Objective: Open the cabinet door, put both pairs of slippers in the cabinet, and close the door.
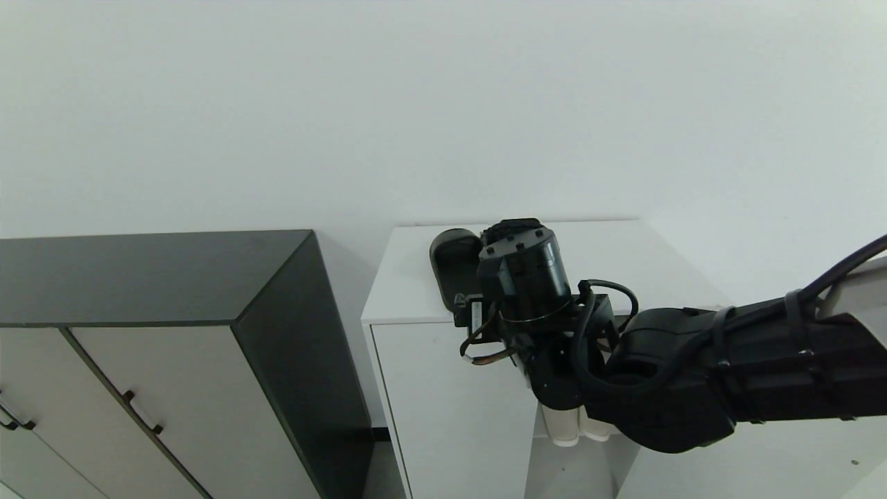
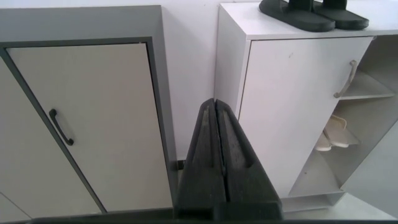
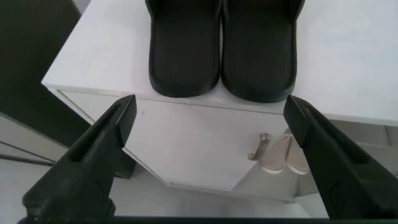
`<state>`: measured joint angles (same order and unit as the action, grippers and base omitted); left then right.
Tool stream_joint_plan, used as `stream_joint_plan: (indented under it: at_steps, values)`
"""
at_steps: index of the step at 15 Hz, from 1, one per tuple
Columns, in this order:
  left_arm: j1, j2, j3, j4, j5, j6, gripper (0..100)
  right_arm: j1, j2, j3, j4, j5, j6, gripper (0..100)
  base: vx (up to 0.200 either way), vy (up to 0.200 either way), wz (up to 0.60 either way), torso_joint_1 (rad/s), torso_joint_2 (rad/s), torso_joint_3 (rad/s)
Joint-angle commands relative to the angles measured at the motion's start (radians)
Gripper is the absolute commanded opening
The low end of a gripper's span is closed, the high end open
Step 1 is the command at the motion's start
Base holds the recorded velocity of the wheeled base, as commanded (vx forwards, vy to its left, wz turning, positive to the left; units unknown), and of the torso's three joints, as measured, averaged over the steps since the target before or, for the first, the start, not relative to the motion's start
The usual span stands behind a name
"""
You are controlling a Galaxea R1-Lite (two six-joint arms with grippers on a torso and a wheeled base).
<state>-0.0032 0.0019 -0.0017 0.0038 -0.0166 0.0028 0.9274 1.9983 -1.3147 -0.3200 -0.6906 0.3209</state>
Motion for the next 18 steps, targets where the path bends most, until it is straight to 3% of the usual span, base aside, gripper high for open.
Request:
stream_joint_plan:
  at_steps: [1, 6, 12, 18]
  values:
    - [0.0, 0.0, 0.0, 0.001, 0.0, 0.0, 0, -0.009, 0.017, -0.003, -0.002, 0.0, 0.0, 100, 0.2, 0.0, 0.0, -0.007, -0.01, 0.007]
    - [0.0, 0.0, 0.0, 0.001, 0.0, 0.0, 0, -0.009, 0.017, 0.002, -0.002, -0.003, 0.003, 100, 0.2, 0.0, 0.0, 0.009, 0.0, 0.004]
    - [0.0, 0.001, 0.0, 0.001, 0.0, -0.001, 0, -0.013, 0.033, 0.006, -0.005, -0.003, 0.003, 100, 0.0, 0.0, 0.0, 0.0, 0.0, 0.0]
    - [0.0, 0.0, 0.0, -0.001, 0.0, 0.0, 0, -0.064, 0.129, -0.037, -0.117, 0.011, -0.065, 100, 0.0, 0.0, 0.0, 0.0, 0.0, 0.0]
